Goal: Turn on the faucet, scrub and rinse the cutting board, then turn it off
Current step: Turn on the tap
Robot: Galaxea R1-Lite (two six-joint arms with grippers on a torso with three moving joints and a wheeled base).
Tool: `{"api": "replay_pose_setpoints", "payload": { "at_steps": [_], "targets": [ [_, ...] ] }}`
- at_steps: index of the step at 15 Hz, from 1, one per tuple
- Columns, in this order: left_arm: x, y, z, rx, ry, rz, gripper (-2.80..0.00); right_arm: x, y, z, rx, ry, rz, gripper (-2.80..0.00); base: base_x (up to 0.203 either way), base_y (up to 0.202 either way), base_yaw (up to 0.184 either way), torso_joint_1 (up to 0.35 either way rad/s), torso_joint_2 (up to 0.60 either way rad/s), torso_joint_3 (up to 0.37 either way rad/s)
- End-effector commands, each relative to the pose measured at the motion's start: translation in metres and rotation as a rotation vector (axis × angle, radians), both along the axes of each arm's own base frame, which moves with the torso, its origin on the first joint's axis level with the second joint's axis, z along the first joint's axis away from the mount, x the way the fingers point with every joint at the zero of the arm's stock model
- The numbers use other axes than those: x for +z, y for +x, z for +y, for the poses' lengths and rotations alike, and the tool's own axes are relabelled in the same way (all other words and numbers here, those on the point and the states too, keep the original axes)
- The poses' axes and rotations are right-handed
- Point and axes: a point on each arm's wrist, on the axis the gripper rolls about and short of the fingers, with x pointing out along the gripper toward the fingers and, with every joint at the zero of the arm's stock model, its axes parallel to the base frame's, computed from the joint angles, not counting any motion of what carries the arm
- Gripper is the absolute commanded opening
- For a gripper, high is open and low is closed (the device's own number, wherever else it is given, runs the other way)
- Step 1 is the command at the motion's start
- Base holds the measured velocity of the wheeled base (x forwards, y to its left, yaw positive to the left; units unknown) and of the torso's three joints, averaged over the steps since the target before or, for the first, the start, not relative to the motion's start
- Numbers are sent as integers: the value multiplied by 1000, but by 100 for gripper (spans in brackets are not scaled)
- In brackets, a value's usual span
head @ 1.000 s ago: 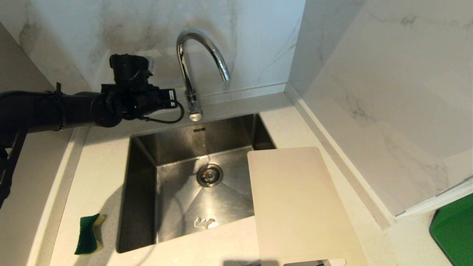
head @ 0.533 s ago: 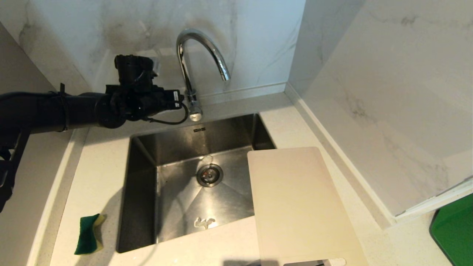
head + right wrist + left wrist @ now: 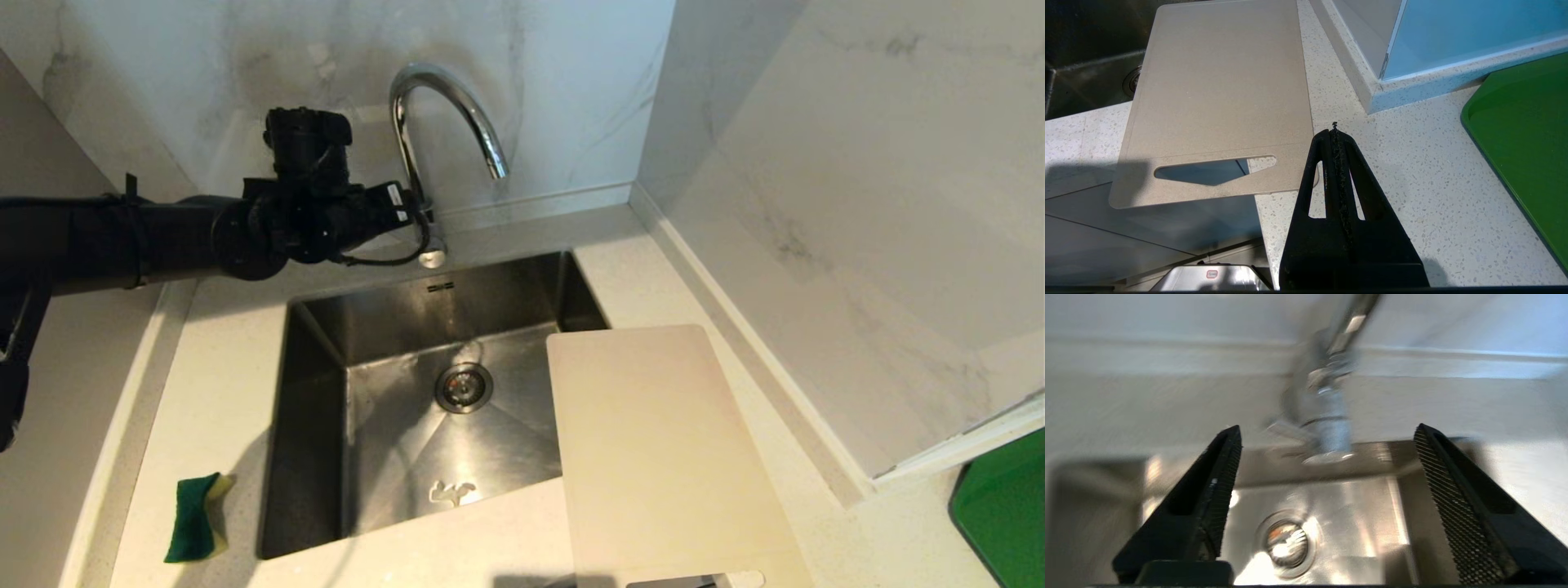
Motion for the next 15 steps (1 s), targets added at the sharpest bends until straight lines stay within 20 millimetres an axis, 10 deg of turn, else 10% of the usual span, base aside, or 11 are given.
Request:
{"api": "replay_pose_setpoints", "payload": {
  "at_steps": [1,6,15],
  "targets": [
    [1,-5,-3,83,-37,8,0,0,0,0,0,0,-1,-280,0,0,0,0,0,0],
    [-6,-20,-36,199,-159,11,0,0,0,0,0,0,1,-280,0,0,0,0,0,0],
    [-40,7,-36,409,-242,-53,0,0,0,0,0,0,0,-280,0,0,0,0,0,0]
  ]
}}
